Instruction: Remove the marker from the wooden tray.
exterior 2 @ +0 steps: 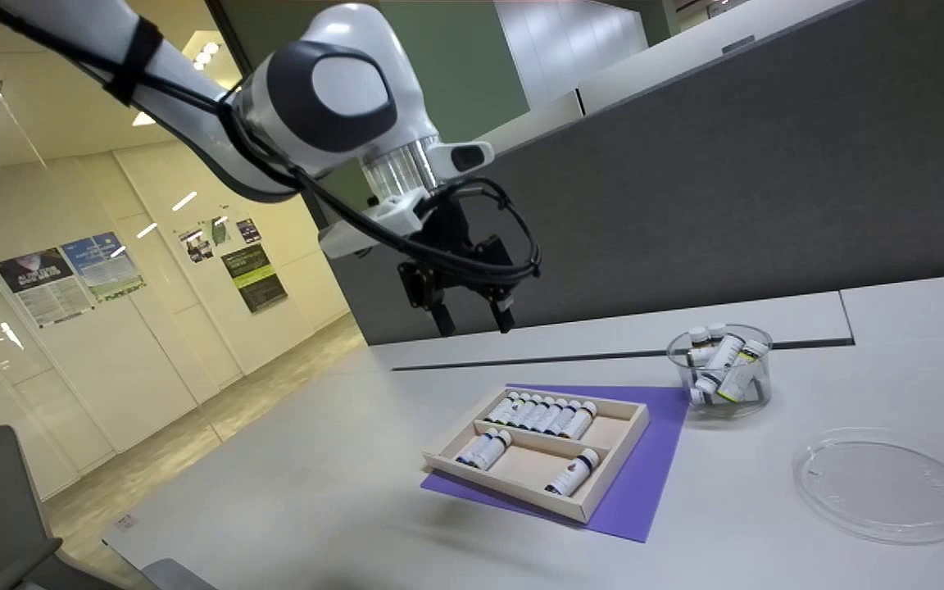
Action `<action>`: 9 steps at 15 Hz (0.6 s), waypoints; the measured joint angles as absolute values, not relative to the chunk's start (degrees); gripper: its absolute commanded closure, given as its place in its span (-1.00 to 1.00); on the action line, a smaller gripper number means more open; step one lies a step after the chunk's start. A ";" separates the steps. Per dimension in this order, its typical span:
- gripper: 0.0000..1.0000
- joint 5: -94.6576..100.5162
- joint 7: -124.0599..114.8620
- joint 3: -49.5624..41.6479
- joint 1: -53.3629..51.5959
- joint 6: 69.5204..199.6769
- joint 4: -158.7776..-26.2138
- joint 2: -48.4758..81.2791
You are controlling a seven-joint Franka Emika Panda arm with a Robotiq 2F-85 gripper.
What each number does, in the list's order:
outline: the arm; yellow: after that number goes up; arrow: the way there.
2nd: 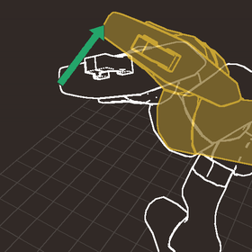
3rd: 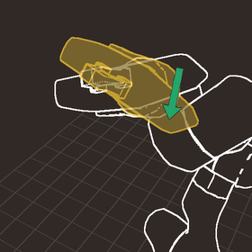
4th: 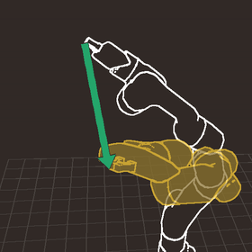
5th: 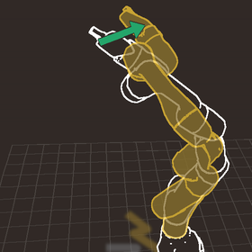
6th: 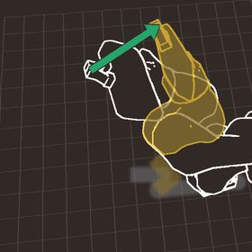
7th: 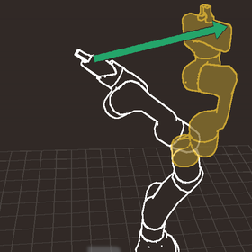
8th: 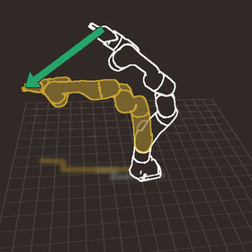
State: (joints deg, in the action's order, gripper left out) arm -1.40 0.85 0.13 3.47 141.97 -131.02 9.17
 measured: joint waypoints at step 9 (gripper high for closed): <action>-1.00 -4.56 0.92 2.49 0.75 142.04 -123.66 23.93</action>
State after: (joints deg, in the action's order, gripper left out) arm -4.56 0.92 2.49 0.75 142.04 -123.66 23.93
